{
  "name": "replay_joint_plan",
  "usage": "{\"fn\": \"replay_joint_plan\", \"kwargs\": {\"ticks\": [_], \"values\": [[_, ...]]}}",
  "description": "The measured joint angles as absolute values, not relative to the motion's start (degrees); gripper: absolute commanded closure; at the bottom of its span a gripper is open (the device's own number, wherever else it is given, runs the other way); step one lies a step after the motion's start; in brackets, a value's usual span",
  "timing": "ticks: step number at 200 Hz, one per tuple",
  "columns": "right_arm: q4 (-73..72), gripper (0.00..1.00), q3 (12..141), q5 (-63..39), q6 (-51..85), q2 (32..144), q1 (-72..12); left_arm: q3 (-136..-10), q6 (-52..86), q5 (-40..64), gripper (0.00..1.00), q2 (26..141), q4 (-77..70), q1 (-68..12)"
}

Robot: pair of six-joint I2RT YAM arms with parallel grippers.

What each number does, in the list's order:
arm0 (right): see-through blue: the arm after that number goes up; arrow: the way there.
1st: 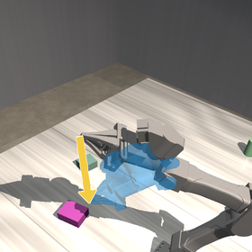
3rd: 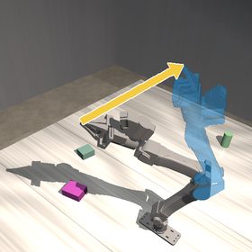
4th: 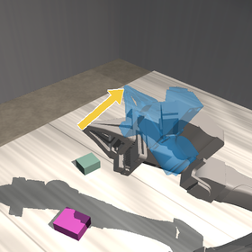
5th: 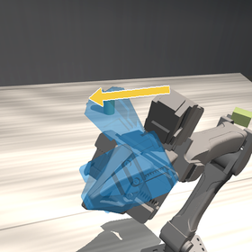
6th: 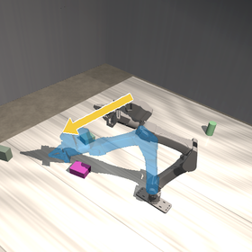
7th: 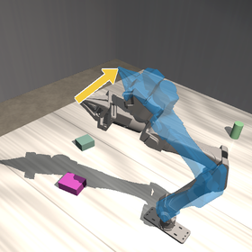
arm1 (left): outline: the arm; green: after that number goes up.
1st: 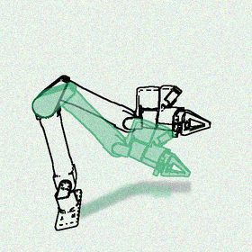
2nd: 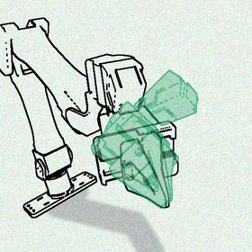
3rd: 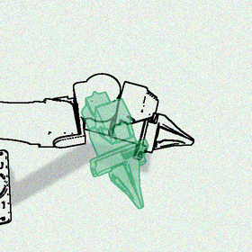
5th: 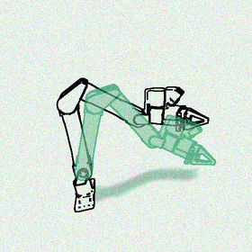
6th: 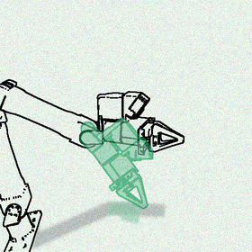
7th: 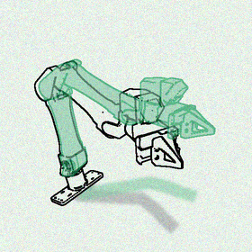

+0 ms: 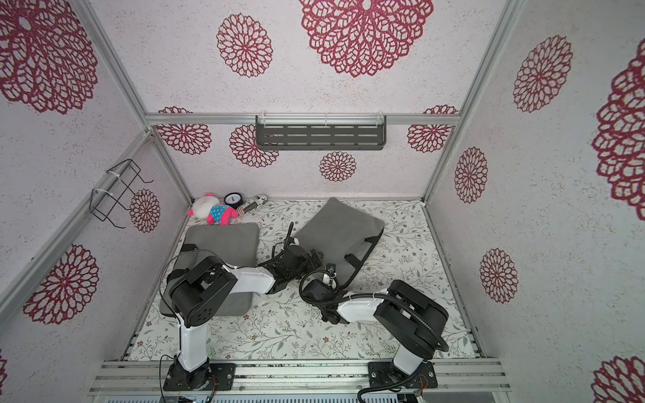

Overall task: Put the mouse into the laptop bag
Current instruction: Zip the zipper on the zippered laptop bag.

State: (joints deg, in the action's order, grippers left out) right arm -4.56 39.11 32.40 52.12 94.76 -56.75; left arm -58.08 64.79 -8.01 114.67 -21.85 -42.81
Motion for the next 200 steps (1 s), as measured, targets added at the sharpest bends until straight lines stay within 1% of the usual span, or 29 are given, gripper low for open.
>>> {"fn": "replay_joint_plan", "kwargs": {"ticks": [4,45,53,61,81,82,88,95,104,141,200], "values": [[-4.6,1.0,39.1,32.6,52.8,94.8,-56.8,-58.0,64.8,-8.0,0.04,114.7,-22.0,-42.8],[-4.0,1.0,39.1,33.0,53.7,94.7,-56.9,-57.5,64.8,-8.0,0.1,114.7,-22.5,-42.7],[-3.6,1.0,39.0,32.8,53.7,94.3,-57.1,-57.5,64.9,-8.1,0.13,114.7,-22.6,-42.7],[-3.1,1.0,38.7,32.7,53.8,93.8,-57.3,-57.5,65.0,-8.1,0.22,114.7,-22.5,-42.7],[-1.7,1.0,37.7,32.2,53.9,91.4,-57.5,-57.3,65.3,-7.9,0.59,114.9,-21.5,-42.6],[-1.7,1.0,37.7,32.2,54.0,91.3,-57.5,-57.3,65.2,-8.0,0.59,115.0,-21.4,-42.6],[-1.1,1.0,37.5,32.2,54.1,90.5,-57.5,-57.3,65.3,-8.0,0.69,115.3,-21.0,-42.5],[-0.5,1.0,37.4,32.2,54.2,89.6,-57.5,-57.3,65.6,-8.0,0.77,115.6,-20.8,-42.4],[0.0,1.0,37.1,32.1,54.2,88.8,-57.5,-57.3,65.8,-7.8,0.84,115.8,-21.1,-42.2],[1.4,1.0,35.7,30.7,54.7,87.3,-55.6,-56.5,67.1,-7.6,1.0,115.3,-22.2,-41.6],[0.4,1.0,31.1,28.7,55.6,84.1,-51.7,-53.3,66.2,-4.9,1.0,111.5,-20.6,-38.6]]}}
